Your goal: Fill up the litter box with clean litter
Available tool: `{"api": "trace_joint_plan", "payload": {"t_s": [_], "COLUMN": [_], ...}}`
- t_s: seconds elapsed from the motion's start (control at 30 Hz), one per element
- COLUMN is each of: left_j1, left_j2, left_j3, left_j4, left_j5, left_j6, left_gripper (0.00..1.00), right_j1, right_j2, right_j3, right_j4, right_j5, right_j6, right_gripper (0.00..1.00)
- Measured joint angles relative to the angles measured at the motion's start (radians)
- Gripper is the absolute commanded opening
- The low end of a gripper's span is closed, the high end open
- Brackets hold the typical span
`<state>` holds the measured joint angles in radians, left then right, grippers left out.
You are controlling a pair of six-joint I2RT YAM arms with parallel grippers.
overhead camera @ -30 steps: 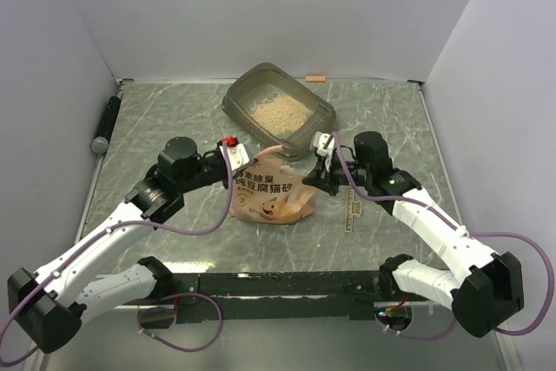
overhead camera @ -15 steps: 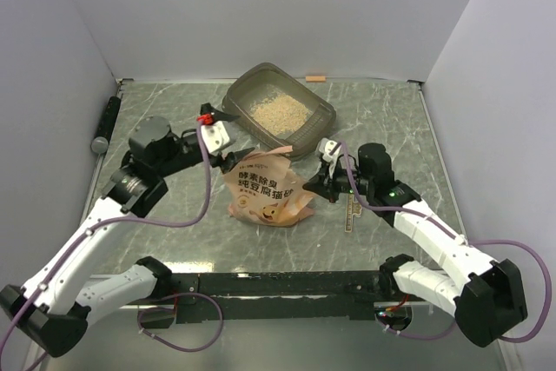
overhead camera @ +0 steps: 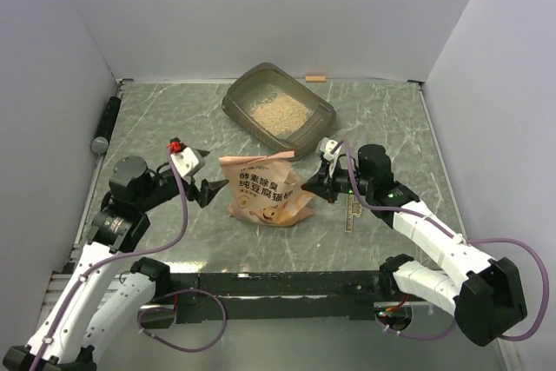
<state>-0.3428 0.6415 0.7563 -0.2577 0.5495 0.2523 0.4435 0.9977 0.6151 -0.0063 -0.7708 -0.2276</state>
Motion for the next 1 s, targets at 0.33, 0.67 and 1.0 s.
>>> {"api": "trace_joint_plan", "payload": {"t_s": [0.33, 0.67, 1.0], "left_j1": [0.061, 0.091, 0.134], "left_j2": [0.084, 0.259, 0.357], "left_j3": [-0.1, -0.193, -0.21], "left_j4": [0.133, 0.401, 0.601], "left_j5": [0.175, 0.342, 0.484], "left_j6": [-0.143, -0.25, -0.355], "left_gripper": [0.87, 0.77, 0.08], "right_j1": [0.01, 0.014, 0.017], "right_j2": [0.003, -0.004, -0.008], "right_j3": [0.0, -0.002, -0.002], "right_j4": [0.006, -0.002, -0.009], "right_j5": [-0.002, 0.0, 0.005], "right_j6": [0.007, 0.007, 0.015], "right_gripper": [0.0, 0.0, 0.0]}}
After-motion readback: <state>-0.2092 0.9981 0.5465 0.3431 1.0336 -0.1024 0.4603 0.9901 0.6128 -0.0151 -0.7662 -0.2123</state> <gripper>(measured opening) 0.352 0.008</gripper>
